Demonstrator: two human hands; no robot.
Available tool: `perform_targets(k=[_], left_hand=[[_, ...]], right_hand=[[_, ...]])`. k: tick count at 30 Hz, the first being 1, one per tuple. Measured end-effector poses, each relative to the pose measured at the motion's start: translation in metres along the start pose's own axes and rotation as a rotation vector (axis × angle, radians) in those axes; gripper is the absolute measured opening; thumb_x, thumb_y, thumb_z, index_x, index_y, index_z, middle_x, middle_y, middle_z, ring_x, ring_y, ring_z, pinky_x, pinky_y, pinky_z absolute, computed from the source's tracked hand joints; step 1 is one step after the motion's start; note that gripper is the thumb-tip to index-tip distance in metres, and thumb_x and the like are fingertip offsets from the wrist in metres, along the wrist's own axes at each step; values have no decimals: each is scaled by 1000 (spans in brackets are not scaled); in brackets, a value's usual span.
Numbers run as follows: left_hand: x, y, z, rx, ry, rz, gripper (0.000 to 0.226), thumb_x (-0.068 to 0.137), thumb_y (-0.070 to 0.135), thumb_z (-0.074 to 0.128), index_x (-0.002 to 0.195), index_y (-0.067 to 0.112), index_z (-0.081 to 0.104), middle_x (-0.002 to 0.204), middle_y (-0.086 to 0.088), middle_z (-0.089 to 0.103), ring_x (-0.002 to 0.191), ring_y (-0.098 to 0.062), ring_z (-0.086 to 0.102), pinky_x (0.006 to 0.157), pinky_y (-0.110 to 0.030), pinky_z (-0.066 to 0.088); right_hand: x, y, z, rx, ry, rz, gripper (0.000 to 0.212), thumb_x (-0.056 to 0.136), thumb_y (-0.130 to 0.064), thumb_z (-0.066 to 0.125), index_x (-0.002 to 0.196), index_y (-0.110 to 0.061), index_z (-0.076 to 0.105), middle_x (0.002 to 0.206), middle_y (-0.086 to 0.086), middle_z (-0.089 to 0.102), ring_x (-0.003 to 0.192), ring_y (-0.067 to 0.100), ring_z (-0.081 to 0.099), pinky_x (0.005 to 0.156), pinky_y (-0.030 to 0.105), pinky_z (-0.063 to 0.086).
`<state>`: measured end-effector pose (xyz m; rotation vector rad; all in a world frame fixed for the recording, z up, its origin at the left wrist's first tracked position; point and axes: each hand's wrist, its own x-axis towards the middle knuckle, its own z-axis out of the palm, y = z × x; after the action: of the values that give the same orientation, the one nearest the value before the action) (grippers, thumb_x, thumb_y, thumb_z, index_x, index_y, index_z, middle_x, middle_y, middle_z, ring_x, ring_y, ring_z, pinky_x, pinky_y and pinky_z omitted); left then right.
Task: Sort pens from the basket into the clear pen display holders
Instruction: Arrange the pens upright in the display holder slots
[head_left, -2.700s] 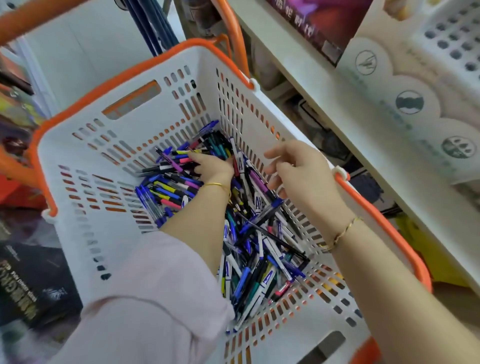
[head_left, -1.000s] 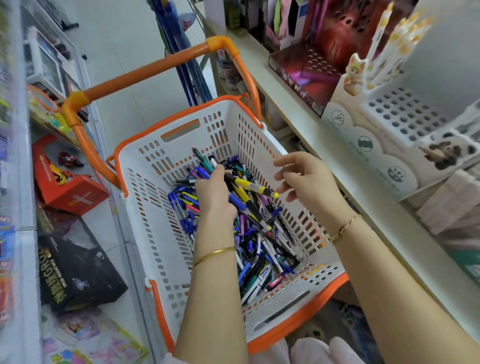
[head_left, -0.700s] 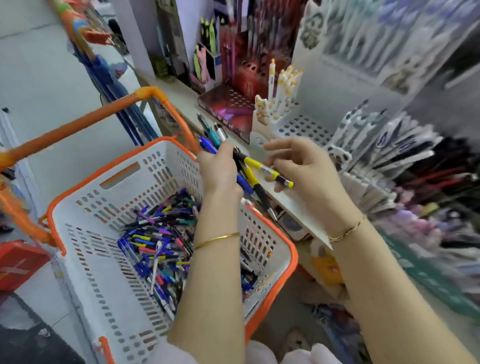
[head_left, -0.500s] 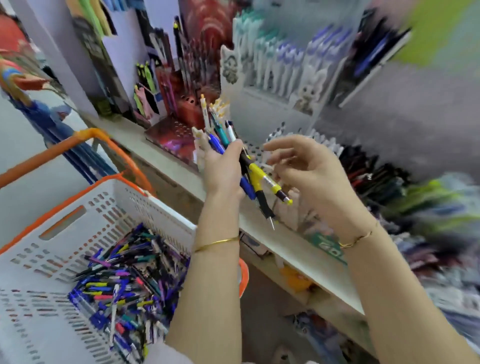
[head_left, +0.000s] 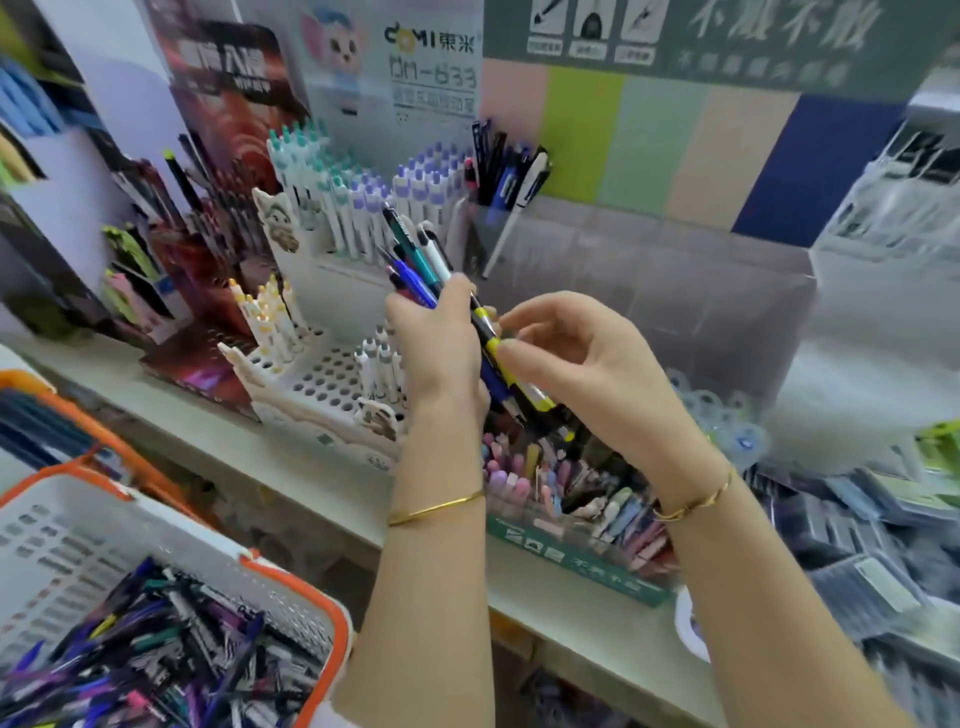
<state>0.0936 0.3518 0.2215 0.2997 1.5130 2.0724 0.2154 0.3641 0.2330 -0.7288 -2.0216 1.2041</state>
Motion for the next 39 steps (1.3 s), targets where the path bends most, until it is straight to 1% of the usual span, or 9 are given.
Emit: perform_targets(k=[3, 8, 11, 19, 26, 30, 33, 37, 39], left_hand=[[3, 2, 5, 56, -5, 50, 18, 92, 14, 56, 104, 9, 44, 99, -17, 61, 76, -23, 63, 67, -37, 54], [12, 4, 9, -30, -15, 42, 17, 98, 25, 54, 89, 18, 41, 95, -12, 56, 79, -24, 60, 74, -39, 56], [16, 3, 13, -63, -7, 28, 16, 99, 31, 50, 90, 22, 41, 99, -13, 58, 87, -27, 61, 83, -46, 56], [21, 3, 20, -51, 84, 53, 17, 99, 27, 51, 87, 22, 40, 91, -1, 54, 83, -16, 59, 74, -29, 53], [27, 4, 18, -61, 35, 66, 35, 95, 19, 59, 123, 5, 43, 112, -14, 59, 102, -30, 63, 91, -47, 54], [30, 5, 15, -103, 33, 46, 22, 95, 17, 58, 109, 10, 42, 112, -29, 60, 73, -25, 59, 63, -34, 56], [31, 5, 13, -121, 4, 41, 20, 96, 16, 56, 108, 10, 41, 90, -20, 62, 60, -19, 56, 51, -26, 50], [29, 4, 10, -127, -67, 33, 19, 97, 15, 56, 110, 7, 43, 64, -3, 58, 50, -14, 54, 48, -25, 48], [29, 3, 9, -136, -96, 42, 16, 97, 14, 56, 108, 8, 45, 58, 2, 59, 47, -11, 54, 48, -25, 48]], right_hand=[[7, -1, -1, -179, -35, 14, 31, 74, -24, 79, 99, -19, 62, 84, 0, 65, 71, 12, 60, 66, 25, 53], [14, -2, 1, -85, 34, 50, 13, 85, -14, 70, 98, -14, 70, 83, 3, 71, 69, 13, 67, 58, 32, 58], [17, 1, 9, -34, 119, 56, 11, 87, -11, 67, 96, -17, 70, 81, 0, 70, 65, 7, 64, 52, 22, 53], [23, 8, 31, 67, 278, 22, 16, 87, -5, 64, 92, -16, 54, 73, -1, 59, 68, 5, 55, 62, 15, 47], [26, 7, 28, 220, 274, 71, 21, 94, -3, 50, 94, -15, 67, 85, 1, 68, 72, 8, 61, 64, 18, 51], [30, 5, 6, 538, 232, 162, 46, 89, 15, 35, 102, -13, 69, 92, 11, 71, 78, 15, 68, 66, 23, 54], [31, 7, -2, 309, 236, 76, 39, 86, 15, 53, 102, -17, 66, 91, 10, 70, 81, 16, 70, 68, 23, 56], [36, 1, -6, -55, 438, -136, 4, 87, -18, 69, 84, -20, 67, 77, 12, 63, 72, 24, 58, 67, 32, 50], [42, -4, -8, -193, 453, -149, 19, 92, -24, 61, 80, -10, 57, 74, 11, 56, 70, 23, 52, 67, 37, 47]])
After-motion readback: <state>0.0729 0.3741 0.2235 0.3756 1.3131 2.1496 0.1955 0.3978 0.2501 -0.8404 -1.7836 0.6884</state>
